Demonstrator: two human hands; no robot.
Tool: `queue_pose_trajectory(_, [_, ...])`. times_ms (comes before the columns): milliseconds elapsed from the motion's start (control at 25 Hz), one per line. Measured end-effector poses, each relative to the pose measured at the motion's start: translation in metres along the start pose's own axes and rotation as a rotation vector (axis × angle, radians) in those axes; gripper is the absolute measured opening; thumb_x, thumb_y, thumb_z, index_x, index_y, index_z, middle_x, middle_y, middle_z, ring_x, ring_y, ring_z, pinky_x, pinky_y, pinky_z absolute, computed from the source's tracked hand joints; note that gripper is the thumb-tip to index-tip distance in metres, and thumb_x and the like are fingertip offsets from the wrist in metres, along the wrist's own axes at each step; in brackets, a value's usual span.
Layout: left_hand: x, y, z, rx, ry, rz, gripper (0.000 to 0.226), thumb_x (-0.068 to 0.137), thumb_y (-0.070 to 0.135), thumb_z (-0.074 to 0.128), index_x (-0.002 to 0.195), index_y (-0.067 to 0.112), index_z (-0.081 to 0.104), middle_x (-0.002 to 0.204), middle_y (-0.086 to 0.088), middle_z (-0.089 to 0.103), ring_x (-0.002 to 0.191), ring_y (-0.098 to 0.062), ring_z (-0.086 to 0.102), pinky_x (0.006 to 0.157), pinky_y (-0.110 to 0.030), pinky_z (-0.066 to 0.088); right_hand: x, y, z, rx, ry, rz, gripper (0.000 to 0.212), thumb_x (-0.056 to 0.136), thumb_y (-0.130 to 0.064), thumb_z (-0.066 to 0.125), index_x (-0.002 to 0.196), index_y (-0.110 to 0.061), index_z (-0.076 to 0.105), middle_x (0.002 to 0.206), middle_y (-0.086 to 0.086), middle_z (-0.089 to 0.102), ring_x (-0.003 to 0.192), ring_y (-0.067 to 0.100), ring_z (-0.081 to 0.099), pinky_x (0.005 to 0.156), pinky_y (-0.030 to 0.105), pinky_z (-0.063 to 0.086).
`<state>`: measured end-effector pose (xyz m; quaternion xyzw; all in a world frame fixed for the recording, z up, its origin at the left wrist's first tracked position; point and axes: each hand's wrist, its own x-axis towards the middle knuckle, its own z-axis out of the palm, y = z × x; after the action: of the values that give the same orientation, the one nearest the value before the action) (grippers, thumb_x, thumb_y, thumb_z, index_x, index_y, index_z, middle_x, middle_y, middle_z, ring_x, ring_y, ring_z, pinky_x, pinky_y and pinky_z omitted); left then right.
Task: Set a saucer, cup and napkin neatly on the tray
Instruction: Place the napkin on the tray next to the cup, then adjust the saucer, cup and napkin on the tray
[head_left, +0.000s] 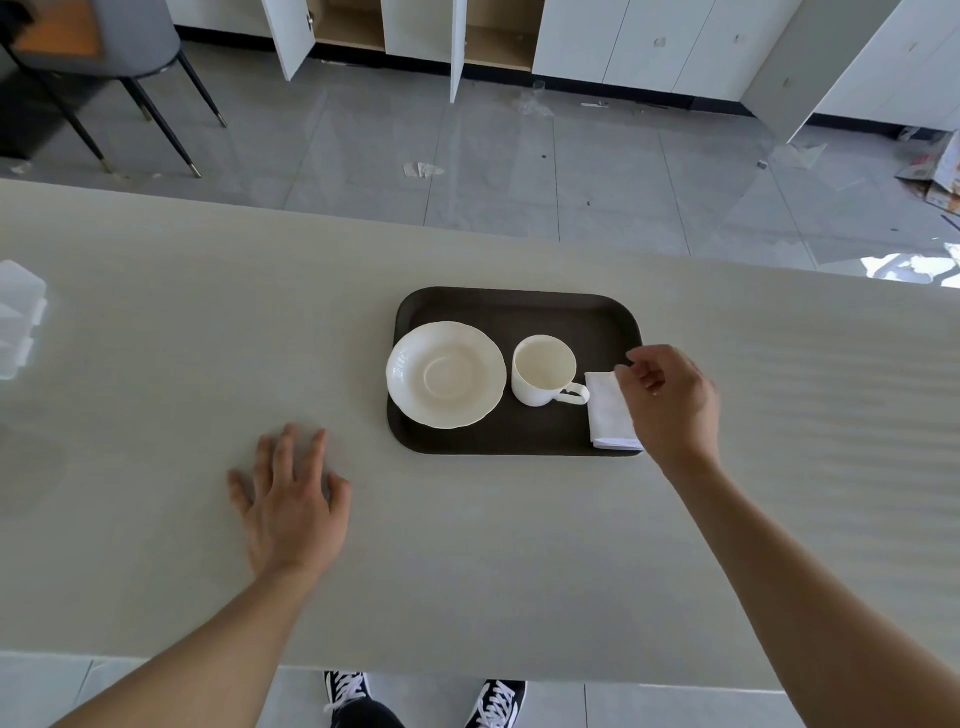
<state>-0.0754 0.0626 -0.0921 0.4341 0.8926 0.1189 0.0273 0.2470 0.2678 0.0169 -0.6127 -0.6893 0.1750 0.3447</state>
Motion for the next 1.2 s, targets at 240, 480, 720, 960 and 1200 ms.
queue_pose_trajectory(240, [0.0,0.0,-0.002,-0.01,-0.015,-0.004,0.059,0.086,0.035,0.036,0.141,0.024,0.052,0.156,-0.012,0.041,0.149,-0.034,0.027,0.119,-0.062,0.012,0.04,-0.062,0.031,0.026,-0.158,-0.153,0.005,0.082,-0.02,0.07,0.081,-0.016,0.071,0.071,-0.007,0.064,0.068,0.011,0.058,0.066,0.021,0.044])
queue_pose_trajectory(480, [0.0,-0.001,-0.002,-0.003,-0.021,0.001,0.058,0.086,0.034,0.038,0.142,0.024,0.051,0.156,-0.012,0.041,0.149,-0.035,0.028,0.12,-0.063,0.011,0.088,-0.085,0.076,-0.2,-0.518,-0.176,0.015,0.089,-0.024,0.064,0.092,-0.015,0.076,0.087,-0.003,0.071,0.088,0.022,0.063,0.076,0.031,0.051])
queue_pose_trajectory(720, [0.001,-0.002,0.002,0.012,0.006,0.013,0.058,0.086,0.035,0.037,0.141,0.024,0.052,0.155,-0.013,0.043,0.147,-0.035,0.03,0.119,-0.063,0.013,0.114,-0.095,0.112,-0.43,-0.757,-0.239,0.02,0.091,-0.024,0.061,0.098,-0.015,0.077,0.106,0.004,0.072,0.103,0.029,0.061,0.088,0.042,0.053])
queue_pose_trajectory(960, [0.001,0.0,-0.001,0.016,-0.008,0.002,0.058,0.086,0.034,0.037,0.142,0.024,0.052,0.155,-0.013,0.043,0.148,-0.035,0.03,0.12,-0.063,0.012,0.113,-0.104,0.131,-0.577,-1.097,-0.272,0.029,0.092,-0.031,0.062,0.101,-0.006,0.073,0.093,0.014,0.076,0.081,0.026,0.066,0.077,0.033,0.049])
queue_pose_trajectory(1200, [0.0,0.003,-0.004,0.012,-0.041,-0.012,0.058,0.087,0.031,0.039,0.143,0.024,0.051,0.157,-0.012,0.041,0.149,-0.035,0.029,0.121,-0.062,0.01,0.109,-0.104,0.144,-0.54,-1.123,-0.205,0.024,0.091,-0.028,0.064,0.1,-0.006,0.068,0.084,0.014,0.076,0.071,0.025,0.065,0.073,0.035,0.053])
